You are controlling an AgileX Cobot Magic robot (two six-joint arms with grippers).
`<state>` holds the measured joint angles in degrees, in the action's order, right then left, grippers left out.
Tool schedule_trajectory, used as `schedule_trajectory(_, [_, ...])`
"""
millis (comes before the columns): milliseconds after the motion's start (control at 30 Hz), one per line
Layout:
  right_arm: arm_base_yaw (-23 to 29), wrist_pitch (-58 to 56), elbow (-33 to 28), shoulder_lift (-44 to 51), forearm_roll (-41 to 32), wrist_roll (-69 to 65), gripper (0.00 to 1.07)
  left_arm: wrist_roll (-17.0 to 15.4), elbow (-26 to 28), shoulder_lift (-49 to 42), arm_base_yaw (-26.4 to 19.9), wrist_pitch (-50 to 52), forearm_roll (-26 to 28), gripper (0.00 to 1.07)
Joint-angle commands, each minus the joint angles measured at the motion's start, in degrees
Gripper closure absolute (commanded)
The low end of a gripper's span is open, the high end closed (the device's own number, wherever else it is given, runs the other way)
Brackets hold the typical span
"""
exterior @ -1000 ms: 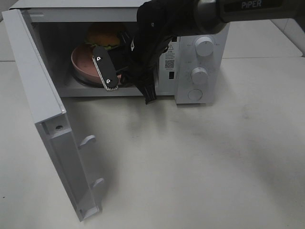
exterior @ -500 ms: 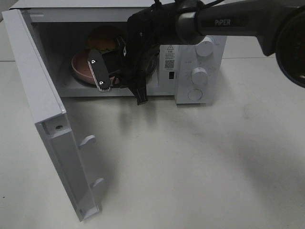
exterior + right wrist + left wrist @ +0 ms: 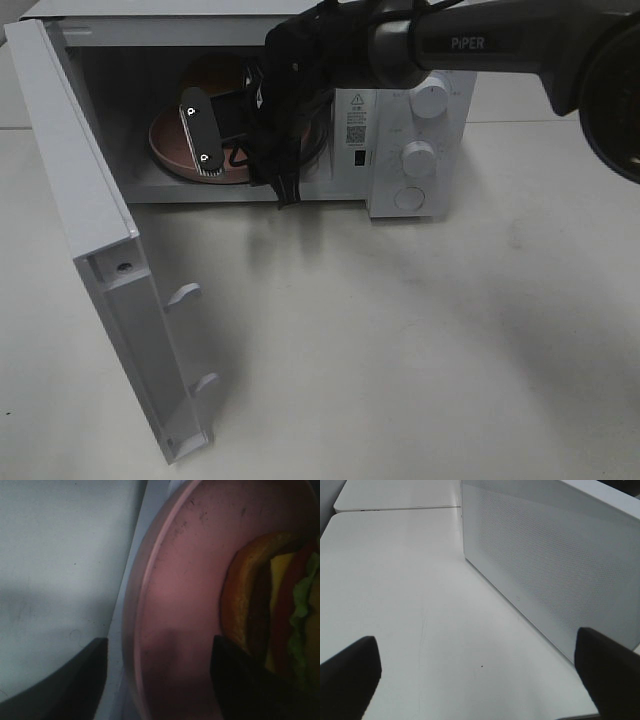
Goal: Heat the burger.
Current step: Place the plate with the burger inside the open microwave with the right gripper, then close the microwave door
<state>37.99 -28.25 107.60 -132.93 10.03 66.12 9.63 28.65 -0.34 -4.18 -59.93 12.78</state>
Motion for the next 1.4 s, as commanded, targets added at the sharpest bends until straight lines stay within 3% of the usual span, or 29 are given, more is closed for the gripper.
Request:
schedule_trajectory(33, [0.1,-1.7,-1.3,0.6,0.2,-1.9,0.39,-0.2,-0.2,-1.1,0.1,0.3,0.0,0.06])
schedule_trajectory(300, [0.2,0.7,-8.8,4.9,-0.1,-1.9,0.37,-0.2,-0.2,-1.1,0.1,0.3,0.0,0.06])
schedule_trajectory(500, [0.2,3.8,-16.5,10.3,-0.1,-1.9,0.28,-0.2,-0.2,-1.1,0.1,0.3,0.0,0.06])
schedule_trajectory(1000, [0.2,5.5,-29.9,20.6,0.0,-5.1,0.31,-0.2,-0.2,-1.1,0.1,0.3,0.0,0.06])
schedule_trajectory(1400, [0.2,11.2,-44.5,34.0,0.3,-19.5,0.31,-0.2,-0.2,-1.1,0.1,0.3,0.0,0.06])
